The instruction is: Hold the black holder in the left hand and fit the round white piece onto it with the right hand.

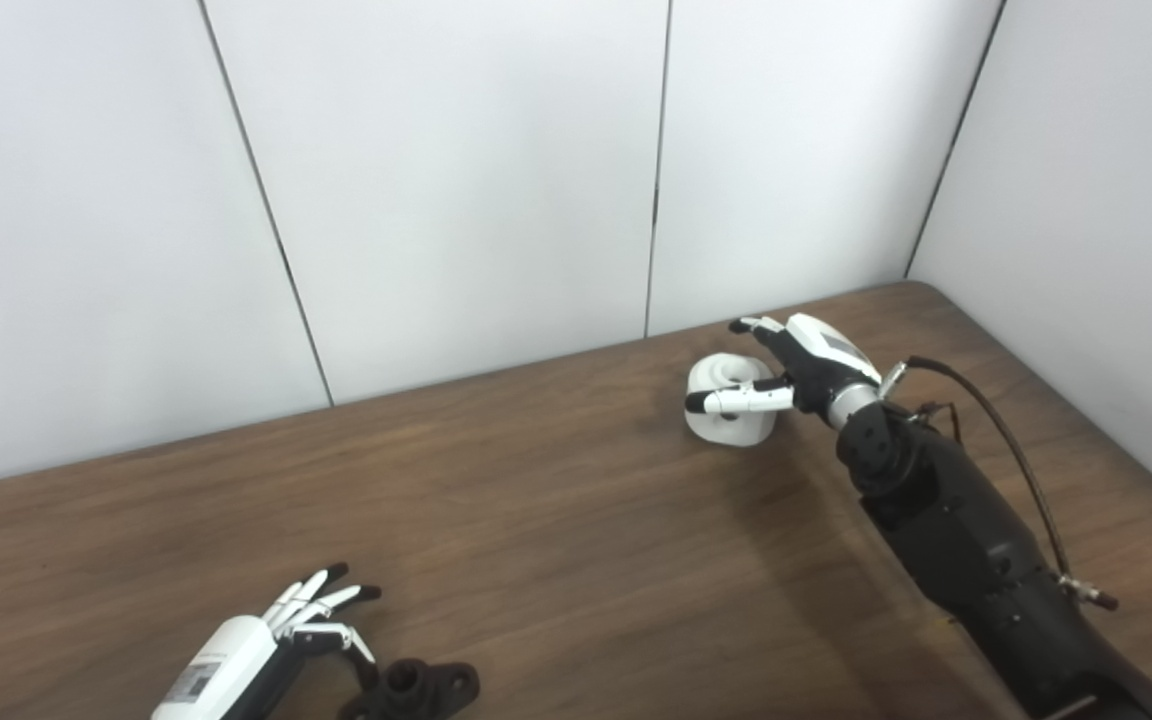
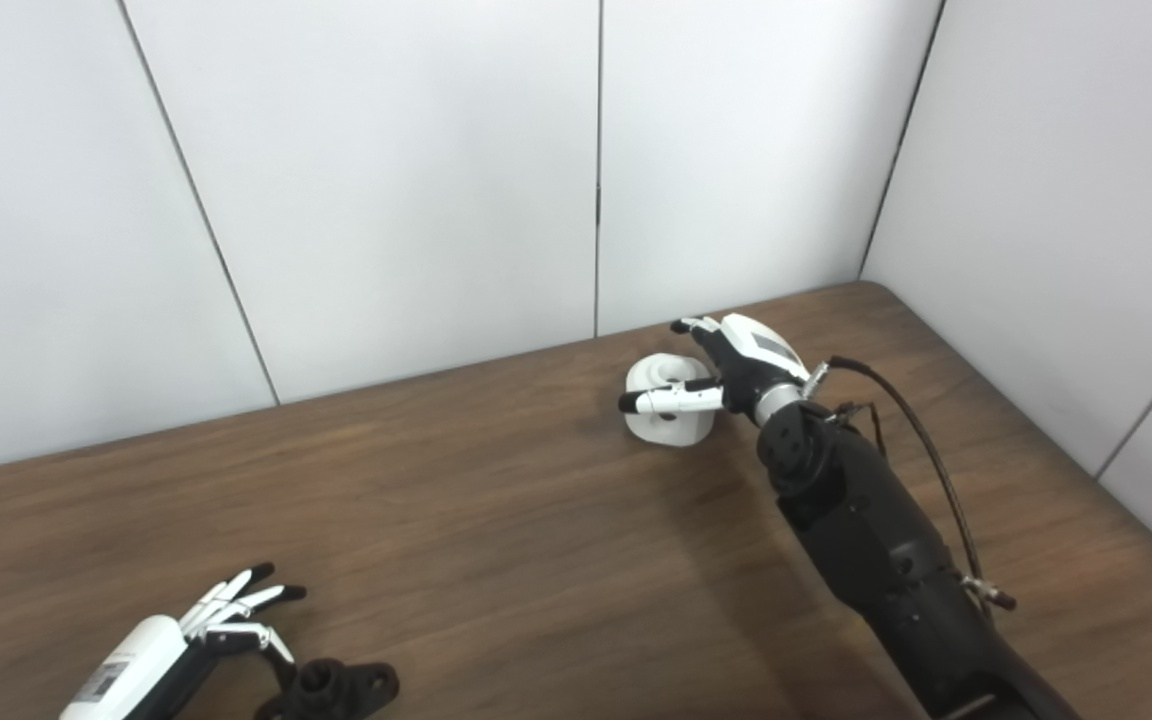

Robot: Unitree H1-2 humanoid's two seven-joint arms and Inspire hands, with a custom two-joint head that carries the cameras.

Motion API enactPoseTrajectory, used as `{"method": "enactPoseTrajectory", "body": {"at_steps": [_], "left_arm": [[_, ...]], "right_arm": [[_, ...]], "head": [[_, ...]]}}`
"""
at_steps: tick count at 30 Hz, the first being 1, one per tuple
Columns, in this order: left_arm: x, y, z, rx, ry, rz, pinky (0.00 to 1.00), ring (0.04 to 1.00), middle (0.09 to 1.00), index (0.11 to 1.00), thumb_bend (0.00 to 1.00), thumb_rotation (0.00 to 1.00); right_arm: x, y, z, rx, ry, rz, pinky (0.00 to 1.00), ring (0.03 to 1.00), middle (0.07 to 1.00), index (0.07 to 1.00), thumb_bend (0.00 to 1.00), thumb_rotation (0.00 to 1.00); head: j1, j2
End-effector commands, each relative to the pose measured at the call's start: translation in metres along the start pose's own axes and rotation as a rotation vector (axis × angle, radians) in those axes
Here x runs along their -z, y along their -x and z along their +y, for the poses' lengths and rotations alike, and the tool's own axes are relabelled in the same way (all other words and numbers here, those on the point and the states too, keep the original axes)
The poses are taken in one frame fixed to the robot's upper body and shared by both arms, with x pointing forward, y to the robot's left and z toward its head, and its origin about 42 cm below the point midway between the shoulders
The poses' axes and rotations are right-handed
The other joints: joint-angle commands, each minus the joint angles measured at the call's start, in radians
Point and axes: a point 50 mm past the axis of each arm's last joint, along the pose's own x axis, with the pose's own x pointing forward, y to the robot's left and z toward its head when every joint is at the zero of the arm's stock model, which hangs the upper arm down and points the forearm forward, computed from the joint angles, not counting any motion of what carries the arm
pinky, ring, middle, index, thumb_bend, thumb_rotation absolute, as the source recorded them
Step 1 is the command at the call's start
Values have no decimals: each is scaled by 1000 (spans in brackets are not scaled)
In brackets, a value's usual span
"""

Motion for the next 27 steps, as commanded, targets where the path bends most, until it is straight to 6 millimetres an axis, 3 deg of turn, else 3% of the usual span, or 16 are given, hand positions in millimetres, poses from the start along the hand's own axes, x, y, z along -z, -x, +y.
{"method": "enactPoseTrajectory", "body": {"at_steps": [1, 14, 27], "left_arm": [[13, 5, 6, 18, -43, 52, 1000, 998, 891, 479, 513, 50], [16, 2, 6, 9, -40, 48, 1000, 993, 890, 479, 513, 50], [15, 1, 8, 4, -38, 45, 1000, 989, 886, 479, 513, 50]], "right_arm": [[-12, -3, -30, 67, 25, -65, 706, 942, 979, 909, 1000, 694], [-4, 7, -43, 49, 53, -72, 723, 964, 996, 920, 1000, 703], [11, 21, -41, 42, 75, -39, 708, 956, 990, 921, 1000, 701]], "head": [[-5, 0], [-15, -7], [-20, -8]]}}
